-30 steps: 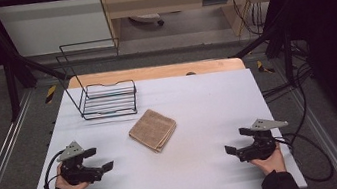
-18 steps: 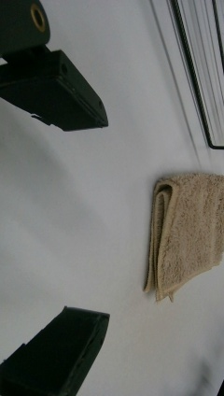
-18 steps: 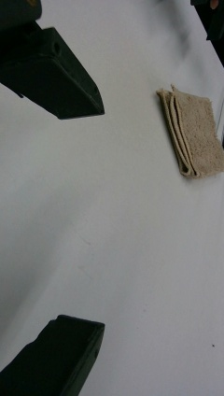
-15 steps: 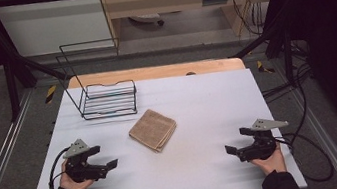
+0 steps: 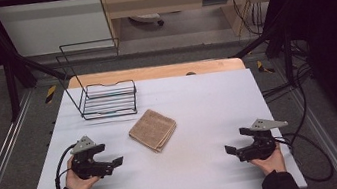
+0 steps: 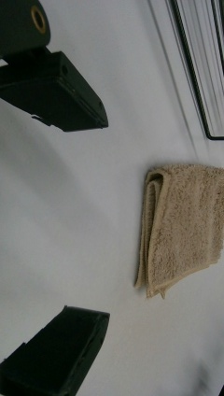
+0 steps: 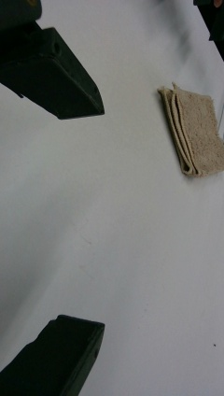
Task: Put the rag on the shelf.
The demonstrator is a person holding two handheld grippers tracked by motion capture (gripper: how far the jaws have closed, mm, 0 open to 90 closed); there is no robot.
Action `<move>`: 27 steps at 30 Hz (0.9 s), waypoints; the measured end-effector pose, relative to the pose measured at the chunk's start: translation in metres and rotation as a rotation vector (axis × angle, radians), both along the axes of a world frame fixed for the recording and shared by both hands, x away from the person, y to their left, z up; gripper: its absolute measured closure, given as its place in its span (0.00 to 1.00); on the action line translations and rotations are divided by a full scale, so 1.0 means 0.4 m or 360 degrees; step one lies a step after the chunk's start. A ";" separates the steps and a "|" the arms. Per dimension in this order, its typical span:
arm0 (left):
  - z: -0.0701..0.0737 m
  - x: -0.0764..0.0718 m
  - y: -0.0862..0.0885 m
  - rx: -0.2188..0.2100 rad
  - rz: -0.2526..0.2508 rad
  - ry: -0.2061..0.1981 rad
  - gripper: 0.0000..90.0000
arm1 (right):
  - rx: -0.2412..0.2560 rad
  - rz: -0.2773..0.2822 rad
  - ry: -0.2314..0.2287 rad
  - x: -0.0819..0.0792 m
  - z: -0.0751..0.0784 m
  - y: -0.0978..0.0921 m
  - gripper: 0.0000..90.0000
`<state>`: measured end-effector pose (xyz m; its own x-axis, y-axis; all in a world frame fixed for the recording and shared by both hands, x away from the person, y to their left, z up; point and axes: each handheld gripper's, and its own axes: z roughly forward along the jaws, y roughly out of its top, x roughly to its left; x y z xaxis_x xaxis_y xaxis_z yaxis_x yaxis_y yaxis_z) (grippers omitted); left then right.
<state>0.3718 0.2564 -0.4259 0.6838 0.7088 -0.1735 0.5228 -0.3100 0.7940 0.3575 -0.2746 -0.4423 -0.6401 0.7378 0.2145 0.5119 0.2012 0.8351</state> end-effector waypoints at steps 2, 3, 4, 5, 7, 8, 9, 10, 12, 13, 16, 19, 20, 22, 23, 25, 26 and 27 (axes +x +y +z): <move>0.005 0.004 -0.005 0.0004 0.0004 0.0004 0.07 | 0.0000 -0.0001 0.0000 0.000 0.000 0.000 0.01; 0.009 0.006 -0.008 0.0004 0.0008 0.0005 0.08 | 0.0000 -0.0001 -0.0001 0.000 0.000 0.000 0.00; 0.011 0.008 -0.012 -0.0001 0.0012 0.0004 0.08 | 0.0000 -0.0001 -0.0001 0.000 0.000 0.000 0.00; 0.015 0.010 -0.015 -0.0003 0.0011 0.0005 0.08 | -0.0002 0.0000 -0.0002 0.000 0.000 0.000 0.01; 0.022 0.015 -0.024 0.0000 0.0010 0.0003 0.08 | -0.0004 -0.0002 -0.0001 0.001 0.000 0.000 0.01; 0.025 0.019 -0.029 0.0008 0.0006 0.0000 0.08 | -0.0001 -0.0004 0.0002 0.000 0.000 0.001 0.01; 0.029 0.022 -0.034 0.0010 0.0009 0.0000 0.08 | -0.0001 -0.0004 0.0002 0.000 0.000 0.001 0.01; 0.032 0.026 -0.039 0.0011 0.0005 0.0000 0.08 | -0.0004 -0.0001 0.0001 0.000 0.000 0.001 0.01; 0.038 0.033 -0.048 0.0007 0.0012 0.0001 0.08 | 0.0001 -0.0007 0.0003 -0.001 0.000 0.001 0.01; 0.041 0.037 -0.052 0.0010 0.0009 0.0003 0.09 | 0.0002 -0.0006 0.0002 -0.001 0.000 0.001 0.01; 0.048 0.050 -0.064 0.0008 0.0025 0.0007 0.09 | -0.0001 -0.0008 0.0002 -0.001 0.000 0.001 0.01; 0.051 0.062 -0.074 0.0032 0.0038 0.0010 0.09 | -0.0002 -0.0007 0.0001 -0.001 0.000 0.000 0.01; 0.051 0.066 -0.078 0.0042 0.0041 0.0013 0.09 | -0.0004 -0.0008 0.0002 -0.001 0.000 0.001 0.01; 0.052 0.073 -0.087 0.0058 0.0040 0.0016 0.10 | -0.0002 -0.0007 0.0000 -0.001 0.000 0.001 0.01; 0.052 0.077 -0.092 0.0064 0.0041 0.0019 0.10 | -0.0002 -0.0007 0.0000 -0.001 0.000 0.001 0.01; 0.050 0.085 -0.102 0.0071 0.0046 0.0029 0.11 | -0.0009 -0.0005 -0.0001 -0.001 -0.001 0.001 0.01; 0.049 0.091 -0.107 0.0084 0.0053 0.0030 0.12 | -0.0009 -0.0006 0.0000 -0.001 -0.001 0.001 0.01; 0.049 0.095 -0.110 0.0099 0.0061 0.0029 0.13 | -0.0006 -0.0010 0.0003 -0.001 -0.001 0.002 0.01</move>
<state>0.4096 0.2123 -0.4064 0.6531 0.7441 -0.1405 0.5493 -0.3378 0.7643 0.3572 -0.2740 -0.4426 -0.6351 0.7425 0.2131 0.5148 0.2011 0.8334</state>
